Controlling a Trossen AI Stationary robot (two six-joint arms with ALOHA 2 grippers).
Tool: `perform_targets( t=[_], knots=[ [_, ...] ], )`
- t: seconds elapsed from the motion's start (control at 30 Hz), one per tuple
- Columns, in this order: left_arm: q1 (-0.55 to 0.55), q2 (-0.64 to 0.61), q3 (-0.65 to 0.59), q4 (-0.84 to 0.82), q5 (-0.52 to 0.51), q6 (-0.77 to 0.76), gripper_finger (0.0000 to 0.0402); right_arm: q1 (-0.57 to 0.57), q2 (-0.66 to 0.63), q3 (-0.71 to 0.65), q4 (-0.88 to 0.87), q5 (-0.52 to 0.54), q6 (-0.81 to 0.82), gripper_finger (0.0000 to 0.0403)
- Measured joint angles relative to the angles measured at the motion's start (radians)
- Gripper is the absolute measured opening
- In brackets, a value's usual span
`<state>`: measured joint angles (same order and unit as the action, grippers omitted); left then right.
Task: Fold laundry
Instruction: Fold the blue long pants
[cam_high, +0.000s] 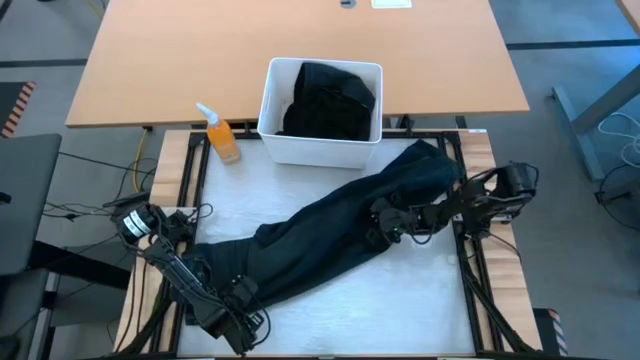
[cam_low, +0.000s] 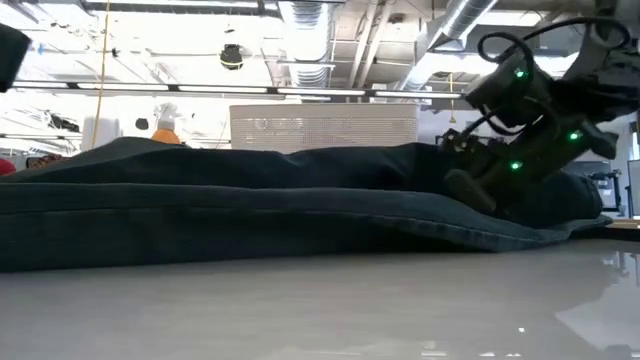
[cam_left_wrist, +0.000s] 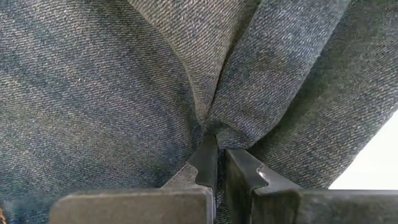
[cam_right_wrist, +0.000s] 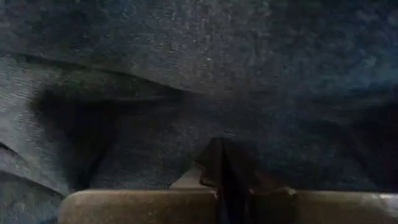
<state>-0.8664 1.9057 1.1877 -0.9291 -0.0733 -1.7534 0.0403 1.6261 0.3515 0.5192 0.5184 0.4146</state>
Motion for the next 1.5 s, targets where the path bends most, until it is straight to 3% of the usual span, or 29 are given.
perform_targets(
  t=[0.23, 0.47, 0.7, 0.87, 1.1, 1.37, 1.5],
  knots=[
    [-0.017, 0.000, -0.001, -0.001, 0.001, -0.040, 0.0000, -0.036, -0.041, 0.005, -0.290, 0.151, 0.252, 0.0021],
    [-0.019, 0.001, -0.002, -0.001, -0.038, -0.048, 0.0000, -0.031, -0.181, 0.003, -0.599, 0.190, 0.450, 0.0021],
    [-0.005, 0.002, -0.002, -0.020, -0.086, -0.032, 0.0000, 0.024, -0.371, 0.010, -0.588, 0.199, 0.209, 0.0022],
    [0.001, 0.002, -0.002, -0.022, -0.067, -0.022, 0.0000, 0.054, -0.498, 0.029, -0.667, 0.224, 0.194, 0.0021],
    [-0.004, 0.002, -0.002, -0.025, -0.044, -0.021, 0.0000, 0.029, -0.405, 0.029, -0.592, 0.131, 0.200, 0.0021],
    [-0.007, 0.002, -0.002, -0.016, -0.044, -0.021, 0.0000, -0.010, -0.205, 0.031, -0.294, 0.052, 0.153, 0.0023],
    [-0.013, 0.002, 0.000, -0.002, -0.046, -0.023, 0.0000, -0.070, -0.118, 0.032, -0.243, 0.027, 0.160, 0.0022]
  ],
)
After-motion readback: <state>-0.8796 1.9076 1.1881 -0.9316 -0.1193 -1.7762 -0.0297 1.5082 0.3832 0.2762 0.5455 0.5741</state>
